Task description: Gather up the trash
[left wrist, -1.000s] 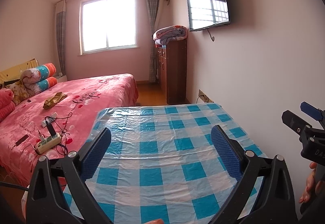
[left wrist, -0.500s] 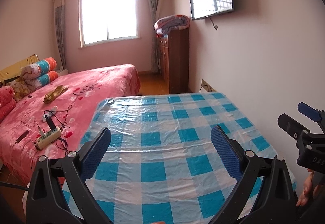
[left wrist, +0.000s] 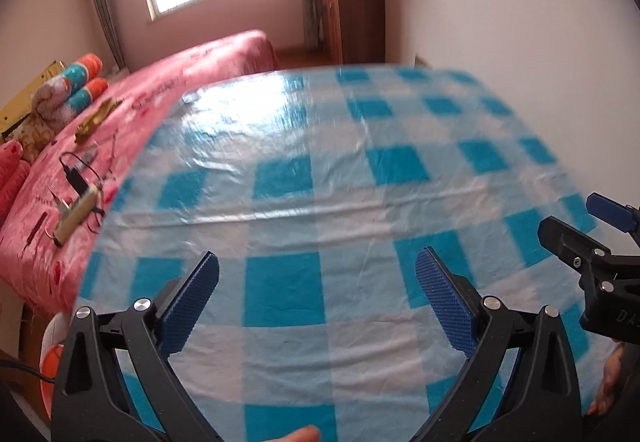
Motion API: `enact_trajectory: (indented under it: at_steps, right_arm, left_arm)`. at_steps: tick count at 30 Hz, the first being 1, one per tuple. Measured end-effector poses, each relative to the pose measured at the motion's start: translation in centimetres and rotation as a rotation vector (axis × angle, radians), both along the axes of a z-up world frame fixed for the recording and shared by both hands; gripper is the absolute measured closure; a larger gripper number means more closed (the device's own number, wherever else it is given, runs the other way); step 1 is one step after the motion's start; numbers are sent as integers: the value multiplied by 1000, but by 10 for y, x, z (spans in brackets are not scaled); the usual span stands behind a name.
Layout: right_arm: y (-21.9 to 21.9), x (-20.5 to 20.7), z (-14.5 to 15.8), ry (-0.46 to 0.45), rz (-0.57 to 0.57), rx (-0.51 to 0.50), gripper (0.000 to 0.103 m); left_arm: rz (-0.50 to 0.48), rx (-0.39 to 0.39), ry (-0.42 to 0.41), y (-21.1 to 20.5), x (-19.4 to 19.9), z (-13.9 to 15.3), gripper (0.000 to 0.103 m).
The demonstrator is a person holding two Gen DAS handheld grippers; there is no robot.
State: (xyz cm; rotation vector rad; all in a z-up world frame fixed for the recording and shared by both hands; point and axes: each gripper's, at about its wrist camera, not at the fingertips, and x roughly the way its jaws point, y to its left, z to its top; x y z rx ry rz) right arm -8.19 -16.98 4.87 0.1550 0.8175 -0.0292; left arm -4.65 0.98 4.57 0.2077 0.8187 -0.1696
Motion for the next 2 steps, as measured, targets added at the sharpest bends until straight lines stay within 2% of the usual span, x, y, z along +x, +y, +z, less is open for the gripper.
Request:
enact_trajectory:
  at_steps: [2]
  right_arm:
    - [-2,13,-16,55,-6,4,6]
  left_arm:
    - [13,15,48,-5,11,-15,4]
